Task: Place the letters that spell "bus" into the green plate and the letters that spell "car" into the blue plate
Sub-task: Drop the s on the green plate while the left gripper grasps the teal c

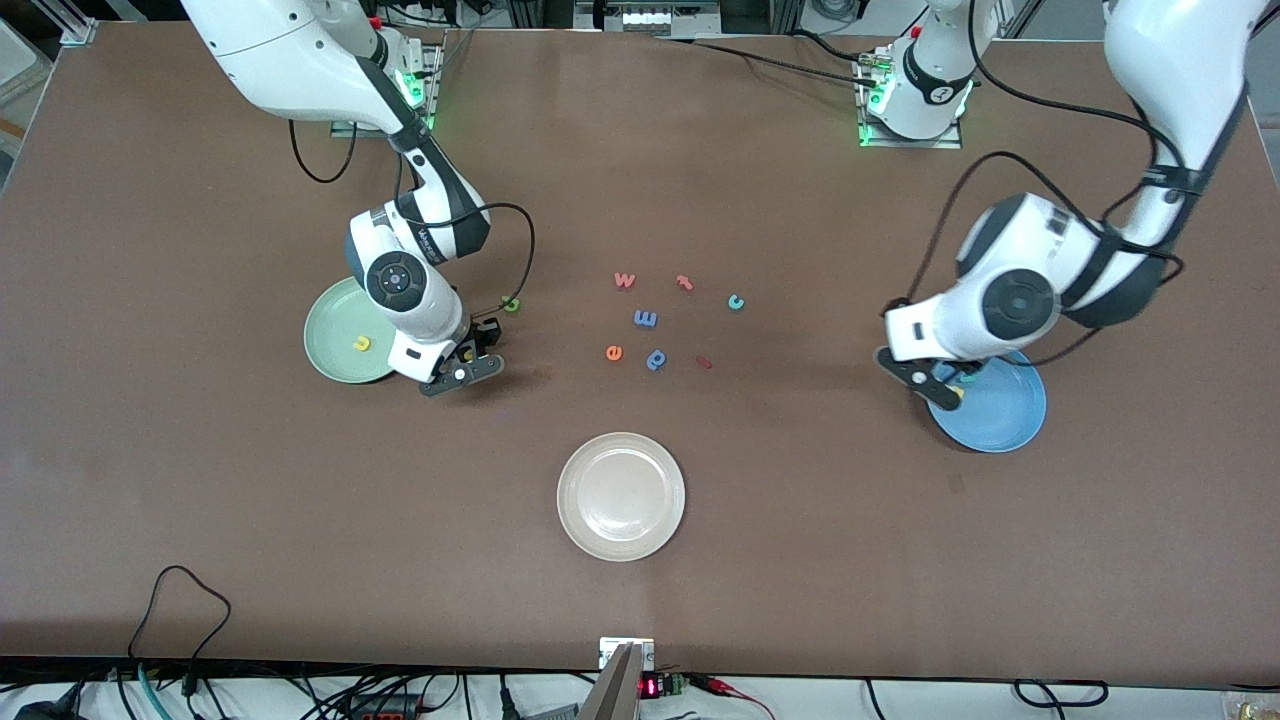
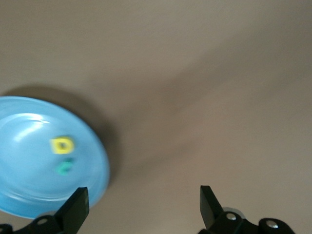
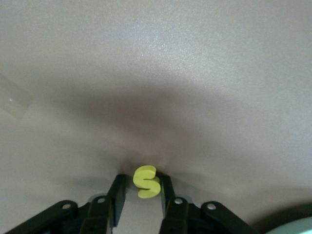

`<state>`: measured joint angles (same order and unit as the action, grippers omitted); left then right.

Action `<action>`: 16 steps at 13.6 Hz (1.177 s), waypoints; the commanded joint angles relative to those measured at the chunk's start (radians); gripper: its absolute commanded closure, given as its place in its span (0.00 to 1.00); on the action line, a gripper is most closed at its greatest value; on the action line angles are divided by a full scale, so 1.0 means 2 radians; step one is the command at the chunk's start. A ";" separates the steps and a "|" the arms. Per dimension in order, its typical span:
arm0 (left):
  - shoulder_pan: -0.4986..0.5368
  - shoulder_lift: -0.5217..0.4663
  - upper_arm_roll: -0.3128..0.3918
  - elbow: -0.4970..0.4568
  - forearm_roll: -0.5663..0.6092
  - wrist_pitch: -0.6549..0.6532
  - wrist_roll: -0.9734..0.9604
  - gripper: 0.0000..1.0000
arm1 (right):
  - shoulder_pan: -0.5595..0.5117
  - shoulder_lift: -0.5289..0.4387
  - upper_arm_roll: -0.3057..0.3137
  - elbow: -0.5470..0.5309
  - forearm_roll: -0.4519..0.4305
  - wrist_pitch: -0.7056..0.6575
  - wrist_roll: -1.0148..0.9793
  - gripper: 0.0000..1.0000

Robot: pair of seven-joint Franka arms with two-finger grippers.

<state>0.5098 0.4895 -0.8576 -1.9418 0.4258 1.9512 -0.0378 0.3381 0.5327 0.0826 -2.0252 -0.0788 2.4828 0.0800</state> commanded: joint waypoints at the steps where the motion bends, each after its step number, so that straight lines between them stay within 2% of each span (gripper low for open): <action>1: -0.029 0.029 -0.025 -0.003 0.000 0.004 -0.156 0.00 | 0.001 0.014 -0.005 0.009 0.000 0.013 0.003 0.83; 2: -0.054 0.035 -0.025 -0.004 0.001 0.020 -0.214 0.00 | 0.001 0.014 -0.005 0.009 0.000 0.013 0.004 0.91; 4: -0.105 0.049 -0.020 -0.021 0.006 0.082 -0.336 0.00 | 0.001 0.012 -0.005 0.009 0.000 0.013 0.005 1.00; 7: -0.138 0.078 -0.016 -0.024 0.010 0.137 -0.466 0.00 | -0.011 -0.021 -0.006 0.007 0.000 0.001 0.001 1.00; 8: -0.155 0.082 0.001 -0.025 0.014 0.154 -0.488 0.00 | -0.027 -0.038 -0.006 0.006 -0.001 -0.022 -0.002 1.00; 9: -0.177 0.090 0.018 -0.025 0.022 0.165 -0.500 0.10 | -0.042 -0.059 -0.006 0.004 -0.003 -0.054 -0.003 1.00; 10: -0.196 0.094 0.033 -0.025 0.031 0.178 -0.507 0.25 | -0.056 -0.077 -0.005 0.002 -0.004 -0.086 -0.002 1.00; 11: -0.213 0.097 0.050 -0.025 0.036 0.187 -0.516 0.31 | -0.073 -0.091 -0.005 -0.005 -0.004 -0.105 -0.004 1.00; 13: -0.235 0.103 0.075 -0.029 0.047 0.199 -0.517 0.34 | -0.111 -0.109 -0.004 -0.038 -0.004 -0.109 -0.027 1.00; 16: -0.233 0.100 0.074 -0.038 0.048 0.199 -0.518 0.34 | -0.141 -0.107 -0.004 -0.070 -0.004 -0.092 -0.044 1.00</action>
<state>0.0482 0.7044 -0.7173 -2.0004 0.4943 2.3400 -1.0515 0.0918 0.3315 0.0566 -2.1030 -0.0795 2.2637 0.0063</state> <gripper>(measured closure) 0.335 0.762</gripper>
